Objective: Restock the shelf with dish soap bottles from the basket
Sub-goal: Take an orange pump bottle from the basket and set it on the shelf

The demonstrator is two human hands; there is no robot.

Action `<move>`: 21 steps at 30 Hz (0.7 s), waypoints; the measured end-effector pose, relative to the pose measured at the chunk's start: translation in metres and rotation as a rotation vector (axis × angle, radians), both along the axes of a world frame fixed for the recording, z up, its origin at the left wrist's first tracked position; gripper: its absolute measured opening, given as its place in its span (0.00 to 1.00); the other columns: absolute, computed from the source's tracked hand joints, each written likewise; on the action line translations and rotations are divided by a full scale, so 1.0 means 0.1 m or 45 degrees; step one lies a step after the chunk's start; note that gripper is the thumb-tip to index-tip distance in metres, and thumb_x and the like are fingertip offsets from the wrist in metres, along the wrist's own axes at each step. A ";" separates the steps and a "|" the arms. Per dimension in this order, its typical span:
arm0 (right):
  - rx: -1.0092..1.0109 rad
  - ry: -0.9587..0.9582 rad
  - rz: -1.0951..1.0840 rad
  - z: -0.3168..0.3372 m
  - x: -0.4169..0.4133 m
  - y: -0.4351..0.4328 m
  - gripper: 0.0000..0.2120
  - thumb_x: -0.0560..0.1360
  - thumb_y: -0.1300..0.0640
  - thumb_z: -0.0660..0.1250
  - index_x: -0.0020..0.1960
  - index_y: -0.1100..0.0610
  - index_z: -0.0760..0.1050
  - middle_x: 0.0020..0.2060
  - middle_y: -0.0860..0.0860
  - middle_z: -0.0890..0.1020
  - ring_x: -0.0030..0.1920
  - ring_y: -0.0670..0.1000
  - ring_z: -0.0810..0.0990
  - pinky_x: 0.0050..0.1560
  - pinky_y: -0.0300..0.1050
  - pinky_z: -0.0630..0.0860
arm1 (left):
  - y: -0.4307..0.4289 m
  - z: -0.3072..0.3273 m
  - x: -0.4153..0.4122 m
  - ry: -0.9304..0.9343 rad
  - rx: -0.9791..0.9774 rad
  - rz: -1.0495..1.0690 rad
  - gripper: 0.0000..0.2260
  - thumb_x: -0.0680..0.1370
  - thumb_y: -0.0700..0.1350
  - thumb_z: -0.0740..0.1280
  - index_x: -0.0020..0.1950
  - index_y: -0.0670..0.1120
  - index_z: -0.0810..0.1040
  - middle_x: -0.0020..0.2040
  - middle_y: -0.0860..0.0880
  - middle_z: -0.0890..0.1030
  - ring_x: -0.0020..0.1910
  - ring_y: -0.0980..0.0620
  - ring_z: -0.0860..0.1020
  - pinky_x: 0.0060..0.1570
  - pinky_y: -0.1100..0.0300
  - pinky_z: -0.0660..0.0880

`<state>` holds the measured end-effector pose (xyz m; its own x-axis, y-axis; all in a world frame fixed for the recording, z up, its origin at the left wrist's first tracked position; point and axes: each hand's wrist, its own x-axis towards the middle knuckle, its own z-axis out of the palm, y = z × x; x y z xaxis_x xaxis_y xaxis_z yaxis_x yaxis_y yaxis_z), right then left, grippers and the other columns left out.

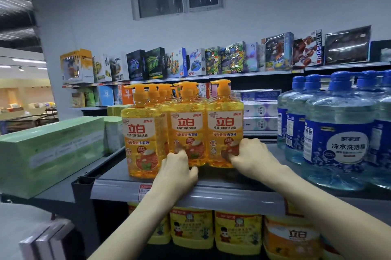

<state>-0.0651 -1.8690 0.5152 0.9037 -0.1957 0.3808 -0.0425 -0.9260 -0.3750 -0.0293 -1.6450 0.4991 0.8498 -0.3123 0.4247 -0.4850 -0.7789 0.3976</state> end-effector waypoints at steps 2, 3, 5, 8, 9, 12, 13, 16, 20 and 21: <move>0.000 0.002 0.015 -0.01 0.02 -0.01 0.17 0.79 0.37 0.67 0.57 0.49 0.81 0.49 0.49 0.84 0.44 0.50 0.80 0.46 0.47 0.77 | 0.01 0.00 0.02 -0.001 -0.007 -0.027 0.07 0.81 0.51 0.68 0.51 0.48 0.76 0.47 0.50 0.80 0.47 0.47 0.81 0.48 0.54 0.80; 0.010 0.001 0.017 -0.02 0.02 -0.02 0.19 0.79 0.37 0.67 0.60 0.49 0.81 0.52 0.50 0.85 0.48 0.52 0.81 0.48 0.48 0.77 | 0.02 -0.01 0.02 -0.006 -0.011 -0.039 0.07 0.81 0.51 0.68 0.51 0.48 0.76 0.47 0.50 0.80 0.47 0.47 0.81 0.50 0.53 0.81; 0.036 -0.002 0.029 -0.02 0.01 -0.02 0.21 0.79 0.36 0.67 0.63 0.49 0.81 0.55 0.50 0.85 0.51 0.53 0.82 0.50 0.48 0.76 | 0.03 -0.02 0.03 -0.027 -0.016 -0.043 0.07 0.81 0.51 0.69 0.52 0.48 0.76 0.46 0.50 0.80 0.46 0.48 0.81 0.50 0.53 0.82; 0.036 0.002 0.028 -0.01 0.01 -0.03 0.21 0.79 0.35 0.67 0.63 0.49 0.80 0.56 0.51 0.85 0.52 0.54 0.81 0.51 0.49 0.76 | 0.04 -0.03 0.05 -0.051 -0.036 -0.045 0.07 0.81 0.51 0.69 0.50 0.49 0.76 0.45 0.52 0.80 0.44 0.50 0.80 0.47 0.55 0.81; 0.022 0.006 0.020 0.00 0.01 -0.03 0.21 0.79 0.35 0.67 0.62 0.49 0.80 0.56 0.52 0.85 0.53 0.56 0.82 0.52 0.50 0.77 | 0.04 -0.04 0.05 -0.050 -0.046 -0.043 0.07 0.81 0.51 0.69 0.50 0.49 0.75 0.45 0.52 0.80 0.44 0.50 0.80 0.48 0.54 0.81; -0.007 0.029 -0.019 0.00 0.00 -0.02 0.24 0.78 0.33 0.66 0.62 0.50 0.80 0.57 0.54 0.85 0.56 0.59 0.82 0.55 0.53 0.79 | 0.02 -0.06 0.05 -0.046 -0.057 -0.012 0.08 0.81 0.52 0.68 0.52 0.49 0.75 0.47 0.50 0.80 0.47 0.47 0.79 0.52 0.52 0.78; -0.013 0.036 -0.030 0.00 0.00 -0.02 0.25 0.78 0.32 0.65 0.63 0.51 0.80 0.57 0.54 0.85 0.57 0.59 0.82 0.56 0.54 0.79 | 0.02 -0.06 0.05 -0.044 -0.053 -0.001 0.08 0.81 0.52 0.67 0.52 0.48 0.75 0.48 0.49 0.80 0.47 0.46 0.79 0.51 0.53 0.77; -0.007 0.074 -0.055 0.00 -0.02 -0.01 0.26 0.78 0.32 0.65 0.65 0.51 0.78 0.59 0.55 0.84 0.58 0.60 0.82 0.59 0.56 0.80 | 0.00 -0.04 0.03 -0.010 -0.027 0.024 0.10 0.82 0.53 0.67 0.55 0.47 0.76 0.50 0.47 0.81 0.51 0.43 0.81 0.54 0.50 0.80; -0.037 0.153 -0.037 0.01 -0.15 -0.02 0.27 0.79 0.30 0.60 0.65 0.48 0.76 0.60 0.53 0.84 0.58 0.58 0.82 0.57 0.54 0.80 | -0.04 0.02 -0.09 0.055 0.122 0.073 0.15 0.83 0.56 0.65 0.62 0.46 0.75 0.56 0.44 0.82 0.56 0.40 0.81 0.59 0.47 0.81; -0.080 0.167 -0.023 0.00 -0.20 -0.03 0.27 0.79 0.30 0.58 0.65 0.48 0.75 0.60 0.52 0.84 0.58 0.58 0.82 0.56 0.55 0.80 | -0.06 0.04 -0.13 0.059 0.168 0.086 0.17 0.83 0.57 0.64 0.64 0.46 0.75 0.57 0.44 0.82 0.56 0.41 0.81 0.59 0.47 0.81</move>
